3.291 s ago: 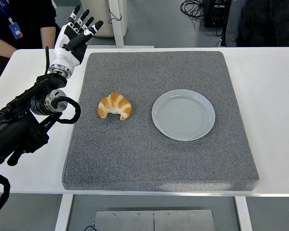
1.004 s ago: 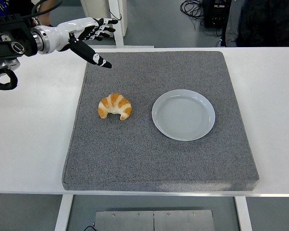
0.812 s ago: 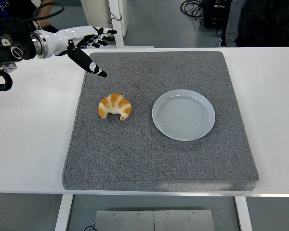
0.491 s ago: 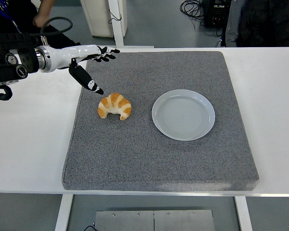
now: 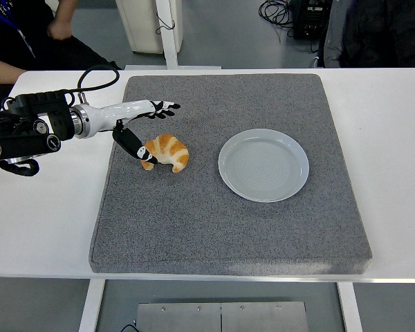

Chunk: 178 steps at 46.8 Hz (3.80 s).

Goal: Place the bread on the plate

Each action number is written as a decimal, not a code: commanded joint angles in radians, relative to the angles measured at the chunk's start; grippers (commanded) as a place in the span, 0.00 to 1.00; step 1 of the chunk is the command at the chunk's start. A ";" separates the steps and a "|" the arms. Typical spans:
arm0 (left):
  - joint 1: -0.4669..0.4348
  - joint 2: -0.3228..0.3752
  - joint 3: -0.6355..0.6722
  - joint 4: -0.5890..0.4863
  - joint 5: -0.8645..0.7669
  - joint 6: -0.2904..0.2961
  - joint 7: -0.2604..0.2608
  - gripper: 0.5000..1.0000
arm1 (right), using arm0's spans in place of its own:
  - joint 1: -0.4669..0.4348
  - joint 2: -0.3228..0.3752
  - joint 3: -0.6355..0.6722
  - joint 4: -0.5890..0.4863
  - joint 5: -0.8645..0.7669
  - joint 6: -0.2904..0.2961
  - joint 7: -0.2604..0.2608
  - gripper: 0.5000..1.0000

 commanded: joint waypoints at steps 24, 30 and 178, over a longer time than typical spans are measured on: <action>0.104 -0.044 -0.040 0.090 0.006 0.032 -0.031 0.94 | 0.000 0.000 0.000 0.000 0.000 0.001 0.000 1.00; 0.132 -0.075 -0.051 0.130 0.008 0.036 -0.045 0.94 | 0.000 0.000 0.000 0.000 0.000 0.000 0.000 1.00; -0.184 -0.195 -0.099 0.444 0.072 -0.005 -0.238 0.00 | 0.000 0.000 0.000 0.000 0.000 0.001 0.000 1.00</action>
